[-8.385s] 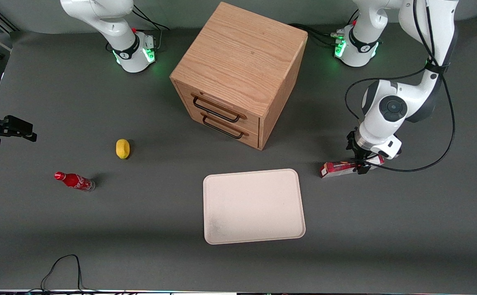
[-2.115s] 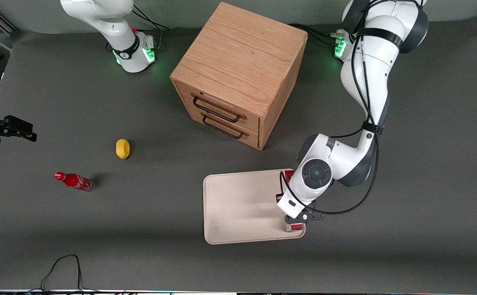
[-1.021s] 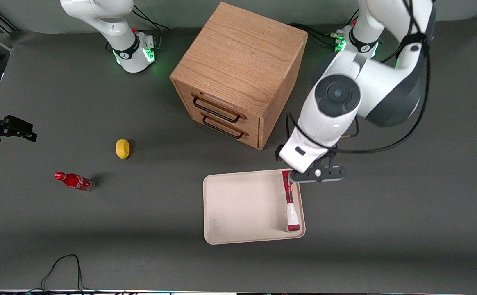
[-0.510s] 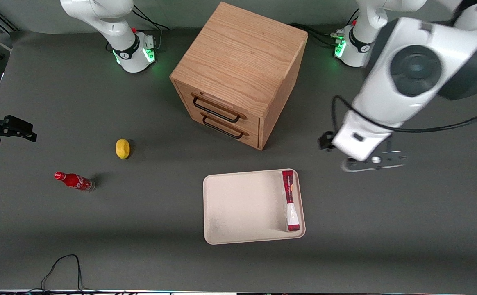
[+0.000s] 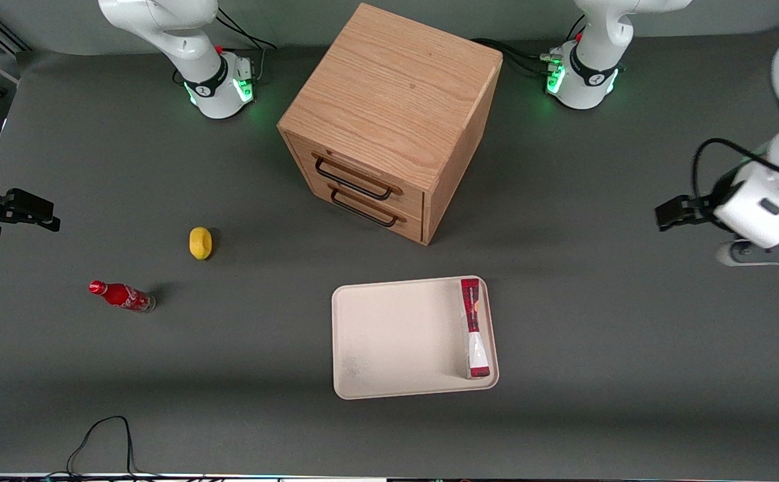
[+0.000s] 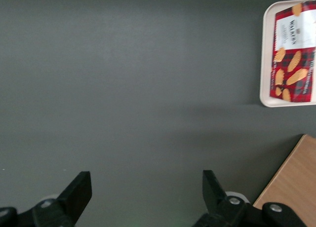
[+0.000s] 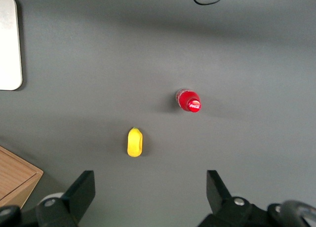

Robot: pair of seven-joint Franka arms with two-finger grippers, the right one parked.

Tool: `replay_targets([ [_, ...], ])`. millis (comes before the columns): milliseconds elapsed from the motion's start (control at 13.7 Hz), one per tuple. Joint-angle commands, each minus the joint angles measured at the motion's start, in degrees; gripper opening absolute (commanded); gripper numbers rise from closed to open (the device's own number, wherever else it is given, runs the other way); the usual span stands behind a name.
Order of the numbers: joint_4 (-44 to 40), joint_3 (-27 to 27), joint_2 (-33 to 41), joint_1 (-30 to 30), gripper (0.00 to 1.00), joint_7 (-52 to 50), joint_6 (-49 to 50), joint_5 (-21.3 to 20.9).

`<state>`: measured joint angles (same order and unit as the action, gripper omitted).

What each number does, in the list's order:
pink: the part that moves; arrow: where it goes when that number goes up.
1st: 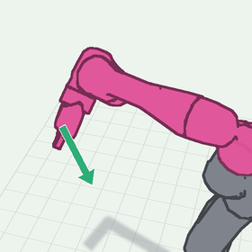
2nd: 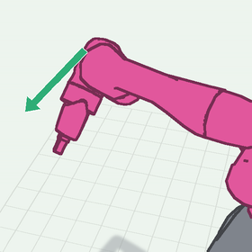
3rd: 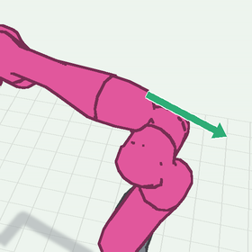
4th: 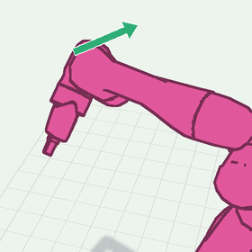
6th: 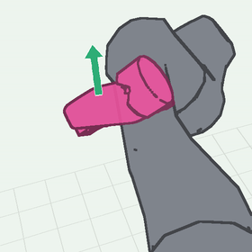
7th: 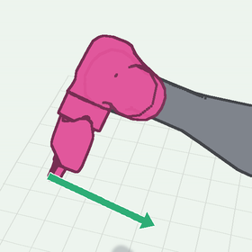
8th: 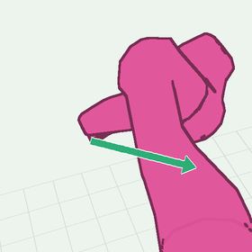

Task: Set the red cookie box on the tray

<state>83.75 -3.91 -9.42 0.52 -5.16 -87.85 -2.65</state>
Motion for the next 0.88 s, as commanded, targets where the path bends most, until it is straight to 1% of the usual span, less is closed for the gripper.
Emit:
replay_targets([
  [0,6.41,-0.58,4.22,-1.84,1.0,2.17,-3.19,0.89],
  [219,10.81,-0.14,6.68,-2.28,1.0,2.17,-7.41,1.59],
  [292,11.86,1.52,7.56,-1.41,1.0,2.17,-8.12,1.85],
  [510,12.93,2.24,8.8,-0.17,1.0,1.56,-9.35,1.94],
  [656,12.06,2.41,9.06,-0.17,1.0,1.64,-8.66,2.03],
  [802,11.62,2.59,9.42,-0.26,1.0,1.55,-5.42,1.94],
])
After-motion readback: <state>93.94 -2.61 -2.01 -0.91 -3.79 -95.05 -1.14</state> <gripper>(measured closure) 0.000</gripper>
